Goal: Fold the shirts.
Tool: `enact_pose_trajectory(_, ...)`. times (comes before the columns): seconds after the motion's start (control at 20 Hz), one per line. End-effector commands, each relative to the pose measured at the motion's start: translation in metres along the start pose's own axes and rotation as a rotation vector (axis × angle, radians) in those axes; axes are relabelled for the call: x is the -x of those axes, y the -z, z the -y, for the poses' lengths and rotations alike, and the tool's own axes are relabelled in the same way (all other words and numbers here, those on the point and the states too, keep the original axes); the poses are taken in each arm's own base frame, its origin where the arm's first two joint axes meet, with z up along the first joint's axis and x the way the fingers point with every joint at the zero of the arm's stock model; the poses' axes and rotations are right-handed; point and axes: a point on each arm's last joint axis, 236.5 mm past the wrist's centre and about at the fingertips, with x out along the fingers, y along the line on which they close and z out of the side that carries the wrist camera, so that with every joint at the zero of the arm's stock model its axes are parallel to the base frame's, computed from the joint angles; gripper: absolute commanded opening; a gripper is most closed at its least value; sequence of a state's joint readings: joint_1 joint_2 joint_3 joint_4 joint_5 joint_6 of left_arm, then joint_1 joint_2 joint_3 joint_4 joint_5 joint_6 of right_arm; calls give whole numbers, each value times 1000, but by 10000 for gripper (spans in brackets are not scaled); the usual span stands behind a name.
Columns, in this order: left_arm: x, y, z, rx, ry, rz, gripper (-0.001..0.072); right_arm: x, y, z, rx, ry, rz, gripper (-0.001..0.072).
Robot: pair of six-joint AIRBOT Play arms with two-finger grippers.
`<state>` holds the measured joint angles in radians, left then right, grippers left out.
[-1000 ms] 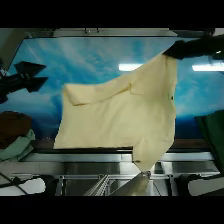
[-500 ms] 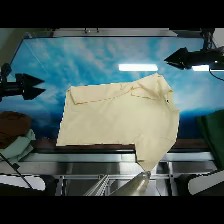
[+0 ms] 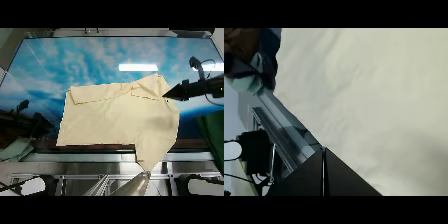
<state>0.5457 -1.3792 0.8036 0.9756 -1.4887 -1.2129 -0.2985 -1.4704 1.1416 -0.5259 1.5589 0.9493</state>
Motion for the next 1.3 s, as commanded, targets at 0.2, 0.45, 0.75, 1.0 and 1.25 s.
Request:
enact_pose_trajectory(0.2,-39,19,-49,135,-86,-94,711,-17,40,18,-17,44,32,26)
enact_pose_trajectory(0.45,-59,-21,-10,36,144,-87,434,-19,7,19,-59,10,160,32)
enact_pose_trajectory(0.75,-76,-8,23,-121,144,-250,10,-10,-31,6,-192,-157,311,24)
enact_pose_trajectory(1.0,-62,-16,33,-175,139,-255,11,51,46,92,-409,199,221,24)
enact_pose_trajectory(1.25,-59,-24,32,-178,136,-230,11,76,139,156,-590,539,271,529)
